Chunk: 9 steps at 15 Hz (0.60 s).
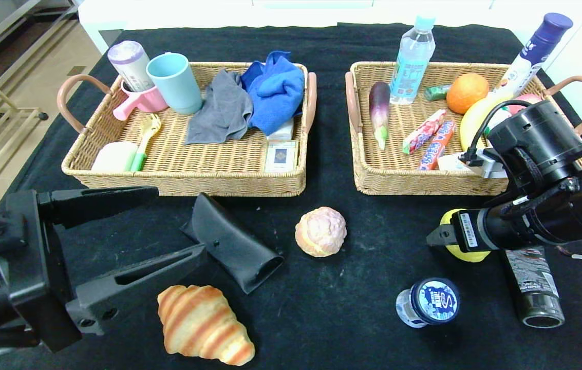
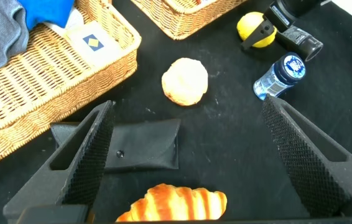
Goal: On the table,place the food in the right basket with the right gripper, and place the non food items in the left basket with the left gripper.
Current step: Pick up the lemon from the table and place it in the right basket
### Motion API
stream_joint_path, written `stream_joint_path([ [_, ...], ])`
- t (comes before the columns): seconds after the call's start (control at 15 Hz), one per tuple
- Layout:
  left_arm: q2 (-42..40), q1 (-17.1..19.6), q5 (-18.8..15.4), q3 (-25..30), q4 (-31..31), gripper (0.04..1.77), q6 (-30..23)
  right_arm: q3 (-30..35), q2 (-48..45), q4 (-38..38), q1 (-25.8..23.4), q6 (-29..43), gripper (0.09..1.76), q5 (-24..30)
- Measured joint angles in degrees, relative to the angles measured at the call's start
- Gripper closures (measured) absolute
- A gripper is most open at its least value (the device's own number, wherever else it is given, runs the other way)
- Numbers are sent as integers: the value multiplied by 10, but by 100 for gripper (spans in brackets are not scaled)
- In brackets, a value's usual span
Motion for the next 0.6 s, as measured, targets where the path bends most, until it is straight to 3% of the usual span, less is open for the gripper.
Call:
stream_joint_path([
  [0.13,-2,0,0,0,0,9,2,0,2,0,0,-1,23,0],
  [0.33,-3,0,0,1,0,9,4,0,3,0,0,-1,71,-1],
  [0.6,-4,0,0,3,0,9,5,1,5,0,0,-1,81,-1],
])
